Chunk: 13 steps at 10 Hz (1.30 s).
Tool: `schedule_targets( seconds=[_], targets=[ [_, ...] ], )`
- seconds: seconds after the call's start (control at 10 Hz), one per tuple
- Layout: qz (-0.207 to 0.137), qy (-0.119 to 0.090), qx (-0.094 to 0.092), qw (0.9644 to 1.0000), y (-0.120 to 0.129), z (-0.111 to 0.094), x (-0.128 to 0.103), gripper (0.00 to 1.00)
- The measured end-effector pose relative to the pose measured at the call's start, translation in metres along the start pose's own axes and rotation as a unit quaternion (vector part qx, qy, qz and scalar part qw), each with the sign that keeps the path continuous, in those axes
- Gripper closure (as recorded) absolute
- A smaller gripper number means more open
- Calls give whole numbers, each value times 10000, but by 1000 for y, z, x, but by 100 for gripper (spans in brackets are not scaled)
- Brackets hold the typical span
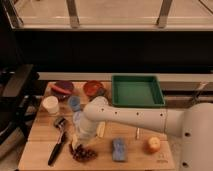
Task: Place grapes in plastic cup
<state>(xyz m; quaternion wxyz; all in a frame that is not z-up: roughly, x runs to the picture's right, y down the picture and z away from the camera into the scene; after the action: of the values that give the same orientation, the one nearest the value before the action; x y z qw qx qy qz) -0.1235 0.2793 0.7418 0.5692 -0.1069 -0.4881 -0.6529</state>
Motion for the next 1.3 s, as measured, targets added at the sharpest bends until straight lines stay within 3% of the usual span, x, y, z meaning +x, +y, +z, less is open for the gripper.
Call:
schedule_targets(
  seconds=[0.2, 0.3, 0.4, 0.6, 0.7, 0.8, 1.0, 1.1, 1.3],
  targets=[
    [206, 424, 143, 9988, 3, -29, 1, 100],
    [419, 802, 359, 9952, 9, -56, 2, 100],
    [620, 1143, 482, 9903, 18, -80, 2, 100],
    [994, 1709, 526, 9789, 40, -116, 4, 100],
    [1249, 2044, 514, 9695, 58, -138, 7, 100],
    [1397, 2227, 497, 9636, 70, -150, 11, 100],
    [1623, 2686, 468, 9483, 89, -185, 32, 100],
    [1616, 2871, 461, 9431, 90, -202, 43, 100],
    [1465, 3148, 558, 9361, 84, -235, 75, 100]
  ],
)
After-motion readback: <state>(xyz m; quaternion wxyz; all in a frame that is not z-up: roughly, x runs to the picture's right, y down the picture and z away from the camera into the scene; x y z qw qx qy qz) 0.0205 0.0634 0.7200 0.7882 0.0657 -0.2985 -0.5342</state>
